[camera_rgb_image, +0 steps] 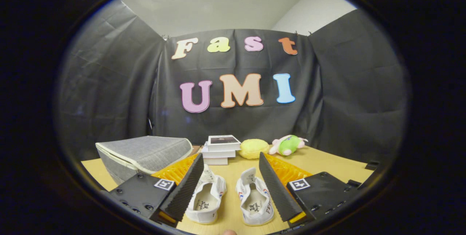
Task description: Open the storage box then place both shoes into the box .Put the left shoe in first, then the right shoe, with the right side of both shoes facing outward in a uniform manner.
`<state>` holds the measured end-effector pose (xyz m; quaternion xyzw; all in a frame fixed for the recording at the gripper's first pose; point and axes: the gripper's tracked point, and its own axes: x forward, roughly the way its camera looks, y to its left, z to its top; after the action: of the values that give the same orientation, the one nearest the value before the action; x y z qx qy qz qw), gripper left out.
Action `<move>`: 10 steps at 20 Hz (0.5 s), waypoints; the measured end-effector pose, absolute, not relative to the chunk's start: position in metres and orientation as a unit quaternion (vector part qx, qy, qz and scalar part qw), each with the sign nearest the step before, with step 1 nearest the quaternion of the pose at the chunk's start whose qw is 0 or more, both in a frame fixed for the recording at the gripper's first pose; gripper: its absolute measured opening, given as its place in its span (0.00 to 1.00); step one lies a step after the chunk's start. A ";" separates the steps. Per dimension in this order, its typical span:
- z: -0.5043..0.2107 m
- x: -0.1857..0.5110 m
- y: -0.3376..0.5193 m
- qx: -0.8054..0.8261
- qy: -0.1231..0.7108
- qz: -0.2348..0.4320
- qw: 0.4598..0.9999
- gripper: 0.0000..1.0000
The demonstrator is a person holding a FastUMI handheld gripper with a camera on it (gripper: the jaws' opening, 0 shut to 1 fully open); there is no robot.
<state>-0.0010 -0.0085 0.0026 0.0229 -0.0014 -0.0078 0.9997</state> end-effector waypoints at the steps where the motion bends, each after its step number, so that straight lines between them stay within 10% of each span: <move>1: 0.003 -0.001 -0.008 0.027 -0.003 -0.008 1.000 0.97; 10: 0.023 0.001 0.004 0.144 -0.033 0.023 0.989 0.96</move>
<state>0.0014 0.0038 0.0225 0.1439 -0.0326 0.0227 0.9888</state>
